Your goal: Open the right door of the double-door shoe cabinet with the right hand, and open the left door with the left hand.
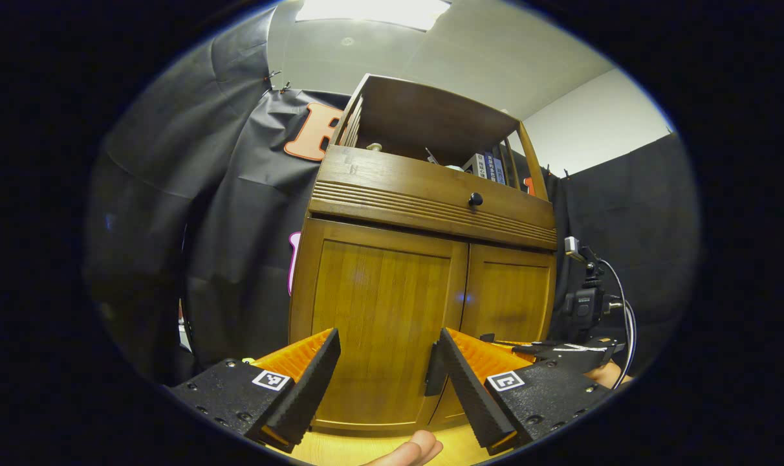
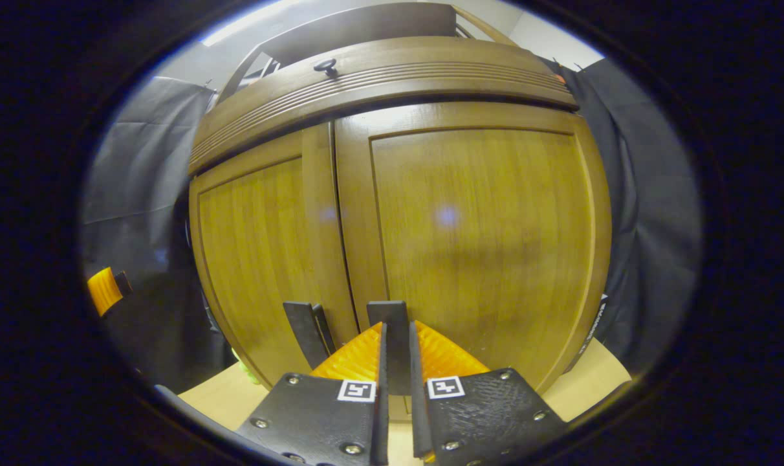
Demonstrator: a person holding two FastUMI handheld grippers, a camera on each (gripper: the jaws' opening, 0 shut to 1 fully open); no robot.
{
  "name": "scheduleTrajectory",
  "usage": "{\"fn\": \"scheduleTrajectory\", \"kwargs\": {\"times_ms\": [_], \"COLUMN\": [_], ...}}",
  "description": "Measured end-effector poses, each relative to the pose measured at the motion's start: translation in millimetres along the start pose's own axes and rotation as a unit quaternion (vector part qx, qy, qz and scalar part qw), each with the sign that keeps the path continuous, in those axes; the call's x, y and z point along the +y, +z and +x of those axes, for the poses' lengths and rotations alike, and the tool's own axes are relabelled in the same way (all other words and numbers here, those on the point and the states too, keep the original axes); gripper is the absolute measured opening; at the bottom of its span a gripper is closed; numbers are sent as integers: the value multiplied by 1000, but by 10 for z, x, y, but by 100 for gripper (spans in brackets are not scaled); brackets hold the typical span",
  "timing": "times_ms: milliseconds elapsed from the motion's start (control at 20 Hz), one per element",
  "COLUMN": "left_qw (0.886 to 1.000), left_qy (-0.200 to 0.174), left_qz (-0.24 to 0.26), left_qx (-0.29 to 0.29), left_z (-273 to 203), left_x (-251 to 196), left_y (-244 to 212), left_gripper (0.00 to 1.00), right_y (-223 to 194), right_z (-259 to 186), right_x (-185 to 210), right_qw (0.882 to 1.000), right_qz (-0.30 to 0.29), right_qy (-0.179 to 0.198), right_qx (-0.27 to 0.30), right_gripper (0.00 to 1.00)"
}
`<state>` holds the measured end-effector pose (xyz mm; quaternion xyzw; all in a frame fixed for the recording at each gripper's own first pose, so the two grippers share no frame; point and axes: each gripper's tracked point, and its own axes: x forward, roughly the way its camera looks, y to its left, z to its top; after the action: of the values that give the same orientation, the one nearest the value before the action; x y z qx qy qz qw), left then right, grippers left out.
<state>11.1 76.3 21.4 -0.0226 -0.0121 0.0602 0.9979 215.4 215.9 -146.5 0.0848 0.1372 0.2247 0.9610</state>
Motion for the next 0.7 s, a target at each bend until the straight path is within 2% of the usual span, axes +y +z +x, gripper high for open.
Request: {"fn": "scheduleTrajectory", "kwargs": {"times_ms": [50,100,150,200,300,350,400,450,500,600,650,700], "left_qw": [1000,1000,1000,1000,1000,1000,1000,1000,1000,1000,1000,1000], "left_qy": [-1,-3,-3,-1,2,3,2,2,3,6,7,5], "left_qz": [0,0,0,0,1,1,1,1,0,-5,-5,-6], "left_qx": [0,1,0,0,-1,1,2,0,-2,-4,-3,-1], "left_z": [1,5,7,-1,7,12,12,8,10,9,16,27], "left_x": [-2,-7,2,18,33,43,40,44,57,62,60,44], "left_y": [0,-4,4,1,4,-3,-6,5,13,15,13,0], "left_gripper": [95,95,95,91,95,91,95,91,95,91,95,91], "right_y": [-2,-18,-41,-7,-31,-36,-57,-43,-69,-178,-249,-325], "right_z": [36,3,22,18,9,16,19,31,90,220,281,331], "right_x": [95,66,27,28,38,-3,-86,-119,-93,-73,-110,-144], "right_qw": [1000,1000,1000,1000,999,999,998,998,998,999,999,999], "right_qz": [2,-8,-19,-25,-38,-43,-47,-45,-38,-24,-20,-20], "right_qy": [18,8,-3,-6,-10,-22,-44,-50,-45,-37,-42,-43], "right_qx": [-1,-2,0,-8,-3,-4,-6,-12,-12,3,13,21], "right_gripper": [26,26,35,35,41,37,41,41,58,67,67,60]}}
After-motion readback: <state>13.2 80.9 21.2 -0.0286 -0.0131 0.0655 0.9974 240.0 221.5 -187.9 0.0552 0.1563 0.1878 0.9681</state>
